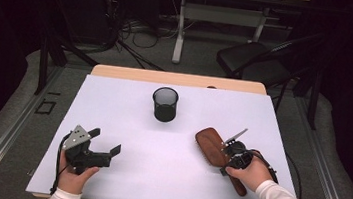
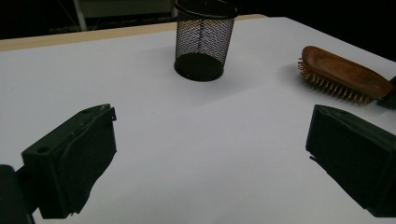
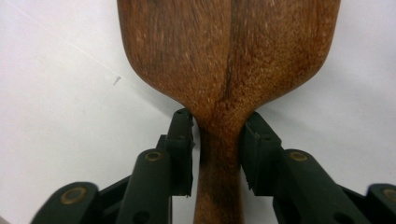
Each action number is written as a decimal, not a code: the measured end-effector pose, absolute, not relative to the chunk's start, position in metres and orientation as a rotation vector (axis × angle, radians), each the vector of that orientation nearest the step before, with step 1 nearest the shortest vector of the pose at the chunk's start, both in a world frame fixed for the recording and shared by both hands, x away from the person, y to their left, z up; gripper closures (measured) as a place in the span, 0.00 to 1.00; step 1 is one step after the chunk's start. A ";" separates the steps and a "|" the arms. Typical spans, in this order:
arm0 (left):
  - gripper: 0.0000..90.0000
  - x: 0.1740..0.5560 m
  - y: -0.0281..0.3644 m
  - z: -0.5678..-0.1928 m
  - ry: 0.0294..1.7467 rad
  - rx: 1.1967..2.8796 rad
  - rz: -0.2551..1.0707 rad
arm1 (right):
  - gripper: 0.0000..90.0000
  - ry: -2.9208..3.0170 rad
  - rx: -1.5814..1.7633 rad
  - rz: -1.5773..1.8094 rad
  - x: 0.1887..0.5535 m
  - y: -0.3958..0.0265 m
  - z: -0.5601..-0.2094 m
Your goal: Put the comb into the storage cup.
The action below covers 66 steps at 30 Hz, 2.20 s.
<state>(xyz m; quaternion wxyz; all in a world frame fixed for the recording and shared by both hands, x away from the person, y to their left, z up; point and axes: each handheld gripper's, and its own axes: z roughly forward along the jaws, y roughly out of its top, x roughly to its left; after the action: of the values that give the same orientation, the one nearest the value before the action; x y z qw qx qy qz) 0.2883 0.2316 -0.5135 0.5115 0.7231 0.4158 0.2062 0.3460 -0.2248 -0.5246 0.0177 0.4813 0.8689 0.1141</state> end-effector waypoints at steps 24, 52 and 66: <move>0.02 0.289 0.232 -0.514 1.003 1.741 0.495 | 0.80 2.702 1.472 0.357 0.346 -0.225 -0.525; 0.02 0.289 0.231 -0.514 1.002 1.742 0.496 | 0.80 2.684 1.377 0.491 0.342 -0.229 -0.515; 0.02 0.289 0.232 -0.514 1.002 1.742 0.496 | 0.80 2.657 1.347 0.590 0.344 -0.229 -0.493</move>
<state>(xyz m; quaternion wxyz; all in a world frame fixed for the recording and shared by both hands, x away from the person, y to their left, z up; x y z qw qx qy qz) 0.2888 0.2316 -0.5139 0.5106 0.7235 0.4163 0.2060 0.3440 -0.2289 -0.4931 0.0523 0.4428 0.8738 0.1940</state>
